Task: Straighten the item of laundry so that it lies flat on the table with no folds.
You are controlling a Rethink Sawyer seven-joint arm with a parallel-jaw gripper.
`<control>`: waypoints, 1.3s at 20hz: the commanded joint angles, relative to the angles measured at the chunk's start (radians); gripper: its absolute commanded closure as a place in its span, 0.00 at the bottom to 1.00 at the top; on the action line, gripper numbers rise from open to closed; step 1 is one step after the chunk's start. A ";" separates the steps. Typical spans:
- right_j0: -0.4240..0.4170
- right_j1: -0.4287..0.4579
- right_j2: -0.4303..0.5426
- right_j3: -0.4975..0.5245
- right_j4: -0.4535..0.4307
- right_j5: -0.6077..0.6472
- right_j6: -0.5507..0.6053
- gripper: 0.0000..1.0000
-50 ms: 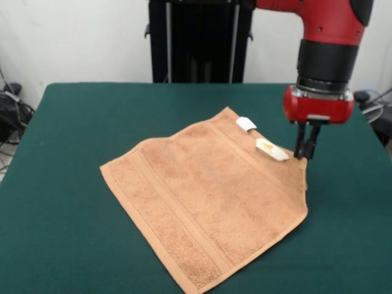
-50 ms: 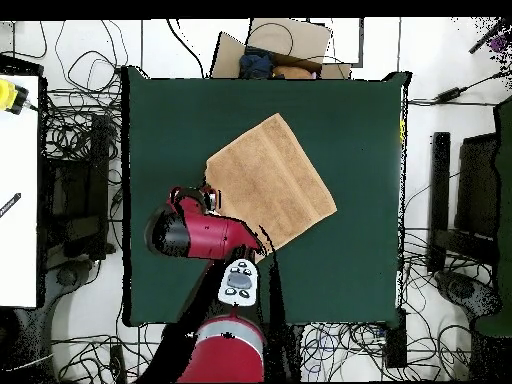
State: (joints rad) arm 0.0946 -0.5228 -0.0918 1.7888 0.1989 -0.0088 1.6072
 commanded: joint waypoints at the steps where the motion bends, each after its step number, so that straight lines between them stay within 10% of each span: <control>1: 0.006 0.037 -0.004 0.099 0.061 0.007 0.276 1.00; 2: 0.005 0.037 -0.004 0.098 0.063 0.012 0.271 0.00; 17: -0.069 0.007 0.052 0.103 0.060 0.075 0.245 0.00; 26: -0.142 -0.262 0.060 0.169 0.046 0.393 0.175 0.00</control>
State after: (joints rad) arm -0.0400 -0.6264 -0.0772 1.8608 0.2141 0.1376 1.6072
